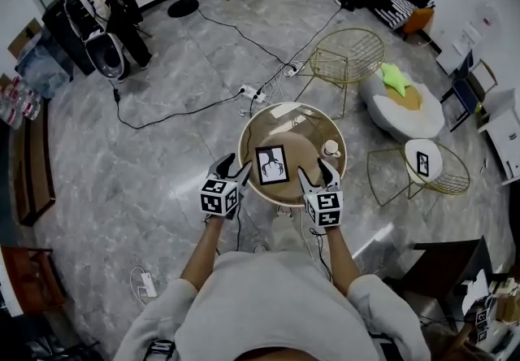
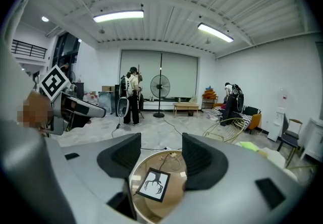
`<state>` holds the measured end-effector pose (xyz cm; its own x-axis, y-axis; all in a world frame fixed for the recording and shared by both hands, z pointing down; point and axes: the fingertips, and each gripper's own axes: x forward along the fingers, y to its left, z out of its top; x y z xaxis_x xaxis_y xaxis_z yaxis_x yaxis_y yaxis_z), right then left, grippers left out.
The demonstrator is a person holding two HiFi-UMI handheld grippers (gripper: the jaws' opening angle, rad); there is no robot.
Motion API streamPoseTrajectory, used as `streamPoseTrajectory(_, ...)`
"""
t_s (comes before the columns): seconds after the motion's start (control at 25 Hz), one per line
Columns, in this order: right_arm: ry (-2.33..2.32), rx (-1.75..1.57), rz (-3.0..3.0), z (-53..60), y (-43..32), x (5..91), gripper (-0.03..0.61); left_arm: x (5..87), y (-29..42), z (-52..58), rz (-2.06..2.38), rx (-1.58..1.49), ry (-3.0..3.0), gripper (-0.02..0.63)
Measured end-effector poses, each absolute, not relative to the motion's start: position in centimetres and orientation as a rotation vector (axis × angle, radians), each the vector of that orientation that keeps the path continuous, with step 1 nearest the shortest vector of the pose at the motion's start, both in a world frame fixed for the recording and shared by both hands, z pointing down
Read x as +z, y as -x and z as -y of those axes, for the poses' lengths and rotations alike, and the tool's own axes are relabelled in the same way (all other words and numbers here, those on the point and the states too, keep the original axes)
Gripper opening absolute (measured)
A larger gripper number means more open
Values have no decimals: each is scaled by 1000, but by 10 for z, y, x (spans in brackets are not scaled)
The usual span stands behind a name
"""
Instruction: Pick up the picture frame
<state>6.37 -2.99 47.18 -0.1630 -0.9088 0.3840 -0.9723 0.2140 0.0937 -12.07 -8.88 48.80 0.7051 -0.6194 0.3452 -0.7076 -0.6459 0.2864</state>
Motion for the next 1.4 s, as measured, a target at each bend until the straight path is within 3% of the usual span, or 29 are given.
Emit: streamPoseTrajectory(1.4,-1446,392,2287,188,-142,527,244,534,60,207,1278,416,-2251,227)
